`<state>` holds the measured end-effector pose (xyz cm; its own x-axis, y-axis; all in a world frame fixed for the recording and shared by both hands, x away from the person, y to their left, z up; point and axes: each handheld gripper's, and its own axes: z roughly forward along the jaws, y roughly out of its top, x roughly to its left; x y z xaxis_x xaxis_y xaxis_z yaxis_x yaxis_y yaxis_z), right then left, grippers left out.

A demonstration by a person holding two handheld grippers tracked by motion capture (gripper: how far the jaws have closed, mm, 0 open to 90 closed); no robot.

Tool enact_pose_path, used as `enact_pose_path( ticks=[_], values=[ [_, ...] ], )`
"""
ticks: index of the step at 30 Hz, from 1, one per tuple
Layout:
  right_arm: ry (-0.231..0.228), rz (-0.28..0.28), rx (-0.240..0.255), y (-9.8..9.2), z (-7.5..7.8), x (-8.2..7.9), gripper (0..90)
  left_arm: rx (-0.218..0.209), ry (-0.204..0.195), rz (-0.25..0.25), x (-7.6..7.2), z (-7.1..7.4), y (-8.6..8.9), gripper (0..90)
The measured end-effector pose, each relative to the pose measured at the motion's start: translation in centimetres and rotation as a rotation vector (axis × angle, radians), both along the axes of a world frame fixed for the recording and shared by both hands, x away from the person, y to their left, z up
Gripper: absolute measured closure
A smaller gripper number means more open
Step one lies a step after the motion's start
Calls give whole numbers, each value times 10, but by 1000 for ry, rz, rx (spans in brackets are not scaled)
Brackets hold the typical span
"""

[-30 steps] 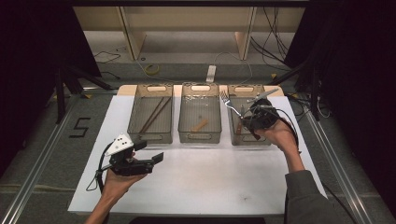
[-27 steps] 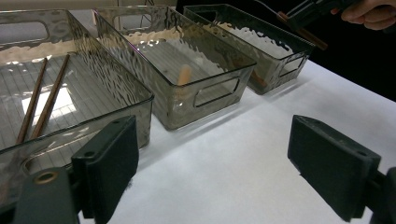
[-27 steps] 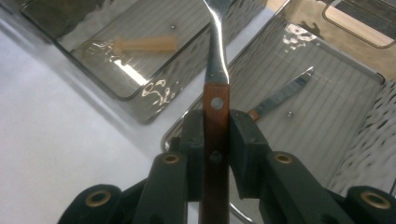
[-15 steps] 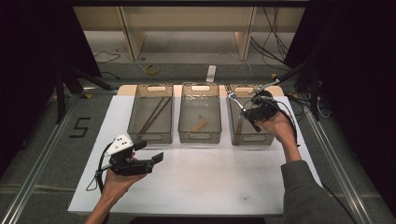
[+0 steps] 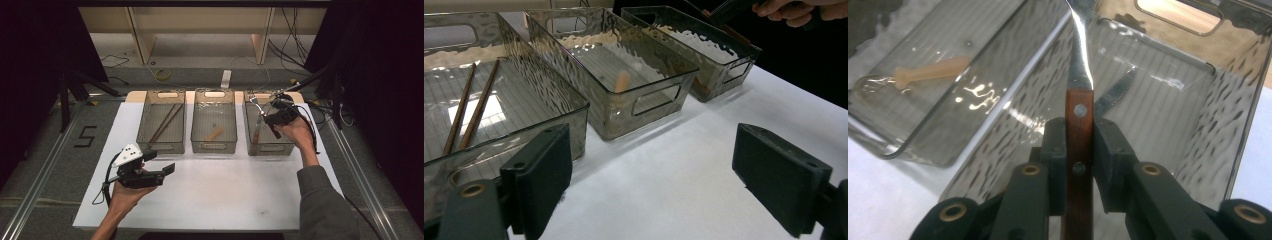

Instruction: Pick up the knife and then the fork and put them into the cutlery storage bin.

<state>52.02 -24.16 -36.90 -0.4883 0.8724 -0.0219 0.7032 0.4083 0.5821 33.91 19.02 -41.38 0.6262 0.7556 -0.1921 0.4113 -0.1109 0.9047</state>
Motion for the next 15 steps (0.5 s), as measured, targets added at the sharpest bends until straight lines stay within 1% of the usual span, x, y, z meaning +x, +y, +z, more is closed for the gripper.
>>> enact_pose_path(
  ticks=[9, 15],
  values=[
    [9, -39, 2, -4, -6, 6, 772, 0, 0, 0, 0, 0, 0, 157],
    [22, -53, 0, -4, -15, 7, 772, -1, -1, 0, 0, 0, 0, 157]
  ],
)
